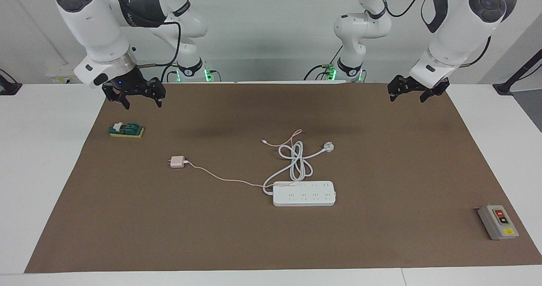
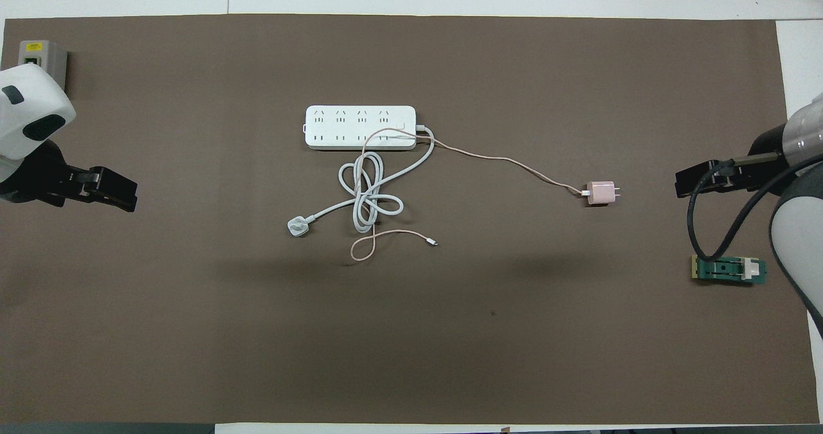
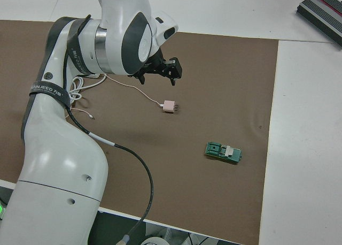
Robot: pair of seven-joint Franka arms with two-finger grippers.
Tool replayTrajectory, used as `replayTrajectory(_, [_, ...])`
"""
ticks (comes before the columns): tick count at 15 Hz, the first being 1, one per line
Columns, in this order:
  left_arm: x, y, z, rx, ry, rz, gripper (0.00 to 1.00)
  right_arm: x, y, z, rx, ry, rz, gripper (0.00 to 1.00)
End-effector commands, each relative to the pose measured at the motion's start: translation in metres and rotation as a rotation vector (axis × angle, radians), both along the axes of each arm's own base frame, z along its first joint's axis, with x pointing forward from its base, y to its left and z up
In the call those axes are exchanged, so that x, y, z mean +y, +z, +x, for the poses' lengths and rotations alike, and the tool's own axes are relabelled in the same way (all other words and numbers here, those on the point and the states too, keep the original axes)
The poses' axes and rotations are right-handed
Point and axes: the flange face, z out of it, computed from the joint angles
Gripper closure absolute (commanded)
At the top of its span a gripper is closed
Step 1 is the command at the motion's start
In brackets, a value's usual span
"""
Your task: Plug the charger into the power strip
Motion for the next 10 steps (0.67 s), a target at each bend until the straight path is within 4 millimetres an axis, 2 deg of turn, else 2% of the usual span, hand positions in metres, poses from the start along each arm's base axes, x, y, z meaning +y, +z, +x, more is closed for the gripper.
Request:
replayTrajectory(1, [0.004,0.004,-0.006,-0.012,-0.007,0.006,0.0,-0.001,0.004,-0.003,0.002,-0.01,-0.004,0.0])
replayTrajectory(3, [0.004,0.005,-0.006,-0.014,-0.007,0.006,0.0,-0.005,0.006,-0.004,-0.008,-0.02,-0.005,0.0])
replayTrajectory(5, [0.004,0.004,-0.006,-0.012,-0.007,0.006,0.0,-0.019,0.01,-0.005,-0.018,-0.049,0.0,0.0])
replayTrajectory(6, [0.004,0.004,-0.006,-0.012,-0.007,0.006,0.0,-0.022,0.018,-0.008,-0.027,-0.053,0.001,0.0])
replayTrajectory(10, [0.004,0.004,-0.006,-0.012,-0.007,0.006,0.0,-0.023,0.024,-0.012,-0.031,-0.033,0.003,0.0])
